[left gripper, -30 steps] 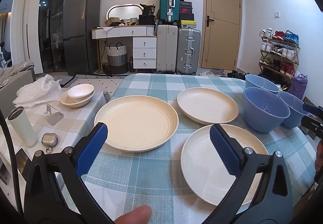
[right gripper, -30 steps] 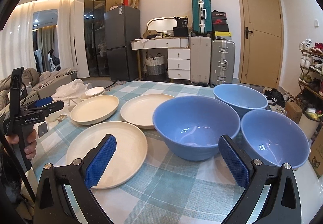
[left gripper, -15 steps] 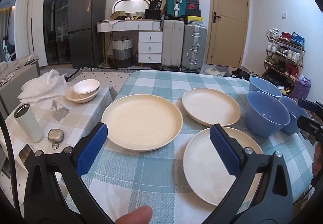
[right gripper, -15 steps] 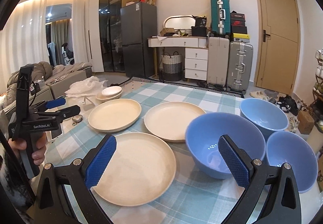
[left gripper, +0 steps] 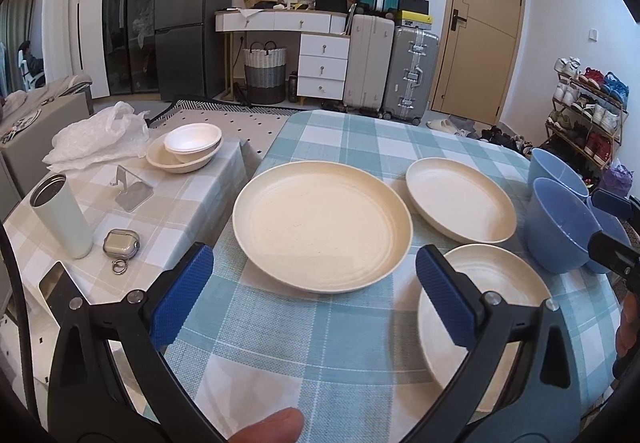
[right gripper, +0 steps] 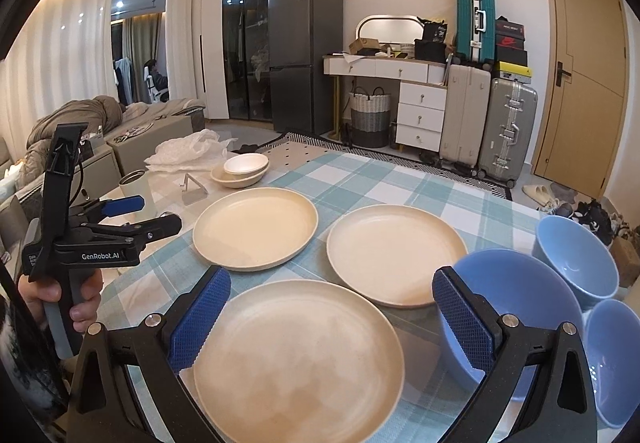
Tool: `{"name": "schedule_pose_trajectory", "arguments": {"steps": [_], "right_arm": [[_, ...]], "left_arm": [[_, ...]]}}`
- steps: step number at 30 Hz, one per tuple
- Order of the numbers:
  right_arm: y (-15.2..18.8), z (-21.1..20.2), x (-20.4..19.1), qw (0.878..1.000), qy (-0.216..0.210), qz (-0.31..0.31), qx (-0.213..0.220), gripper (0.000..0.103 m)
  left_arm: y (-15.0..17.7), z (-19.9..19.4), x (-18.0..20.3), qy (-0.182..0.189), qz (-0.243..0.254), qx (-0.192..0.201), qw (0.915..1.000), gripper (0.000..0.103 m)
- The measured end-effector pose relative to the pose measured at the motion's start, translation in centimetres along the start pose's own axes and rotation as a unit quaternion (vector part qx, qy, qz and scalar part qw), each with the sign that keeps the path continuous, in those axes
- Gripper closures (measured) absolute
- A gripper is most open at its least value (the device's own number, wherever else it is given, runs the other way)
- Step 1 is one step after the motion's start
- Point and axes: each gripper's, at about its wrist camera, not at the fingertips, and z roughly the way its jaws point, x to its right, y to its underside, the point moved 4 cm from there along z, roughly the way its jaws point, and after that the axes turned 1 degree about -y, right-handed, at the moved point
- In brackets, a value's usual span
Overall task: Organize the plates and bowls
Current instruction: 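Move the left tool toward a large cream plate while the right tool approaches its rim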
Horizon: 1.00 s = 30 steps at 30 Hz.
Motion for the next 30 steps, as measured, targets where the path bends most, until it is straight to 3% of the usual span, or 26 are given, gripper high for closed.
{"name": "schedule_pose_trajectory", "arguments": {"steps": [14, 30], "right_arm": [[-2.2, 6.2, -1.2, 0.999, -0.036, -0.007, -0.031, 0.000], [-3.9, 13.6, -3.5, 0.994, -0.072, -0.008, -0.080, 0.000]], "left_arm": [[-0.4, 4.4, -1.5, -0.033, 0.006, -0.034, 0.9989, 0.002], [0.0, 9.7, -5.6, -0.081, -0.014, -0.105, 0.9910, 0.002]]}}
